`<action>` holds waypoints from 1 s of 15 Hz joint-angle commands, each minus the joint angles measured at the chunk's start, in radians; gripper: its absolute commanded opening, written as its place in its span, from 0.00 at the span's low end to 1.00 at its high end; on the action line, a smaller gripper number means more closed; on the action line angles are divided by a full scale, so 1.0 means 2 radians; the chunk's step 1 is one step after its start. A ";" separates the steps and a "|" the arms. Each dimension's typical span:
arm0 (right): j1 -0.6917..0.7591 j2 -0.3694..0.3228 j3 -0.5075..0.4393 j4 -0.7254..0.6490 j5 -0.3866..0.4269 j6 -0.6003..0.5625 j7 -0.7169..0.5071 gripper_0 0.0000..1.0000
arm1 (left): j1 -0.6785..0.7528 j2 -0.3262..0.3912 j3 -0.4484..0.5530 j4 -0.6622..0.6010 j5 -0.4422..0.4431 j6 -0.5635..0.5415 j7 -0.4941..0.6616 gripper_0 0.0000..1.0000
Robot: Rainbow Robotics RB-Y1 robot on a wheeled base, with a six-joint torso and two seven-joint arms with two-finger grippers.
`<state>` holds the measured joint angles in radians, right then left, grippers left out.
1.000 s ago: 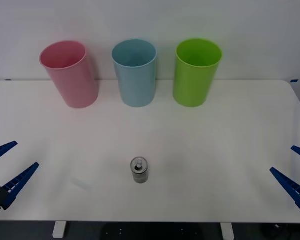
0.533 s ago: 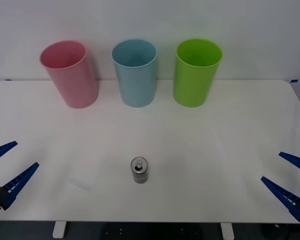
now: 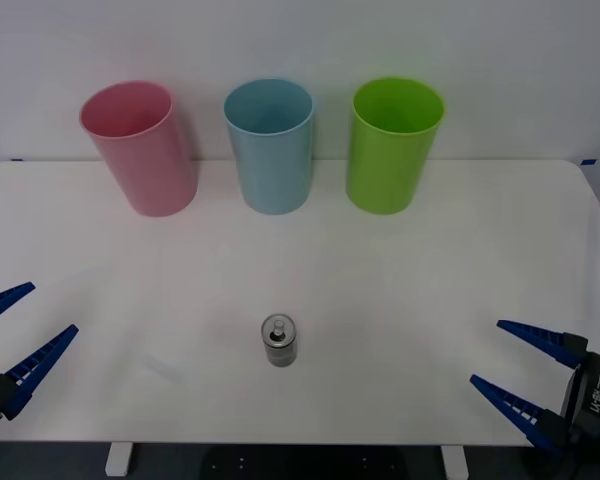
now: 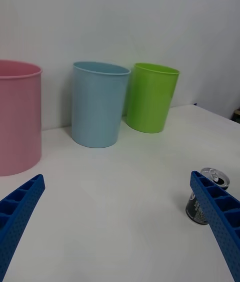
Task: Grasp the object on the table and drop it into the matching bin: aluminum can to the light blue bin, PET bottle to the pink bin.
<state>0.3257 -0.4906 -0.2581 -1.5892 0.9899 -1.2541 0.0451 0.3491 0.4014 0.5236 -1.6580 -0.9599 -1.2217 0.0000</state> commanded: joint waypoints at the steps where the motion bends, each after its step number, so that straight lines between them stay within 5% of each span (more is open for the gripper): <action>1: -0.016 0.001 0.025 0.027 0.001 0.001 0.046 1.00 | 0.000 0.000 0.000 0.000 0.000 0.000 0.000 1.00; 9: -0.068 0.001 0.118 0.099 -0.027 0.027 0.162 1.00 | 0.000 0.000 0.000 0.000 0.000 0.000 0.000 1.00; 15: -0.087 0.024 0.187 0.099 -0.040 0.089 0.182 1.00 | 0.000 0.000 0.000 0.000 0.000 0.000 0.000 1.00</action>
<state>0.1554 -0.4558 0.1113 -1.3912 0.9012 -1.0883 0.4050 0.3490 0.4015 0.5236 -1.6581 -0.9599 -1.2217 0.0000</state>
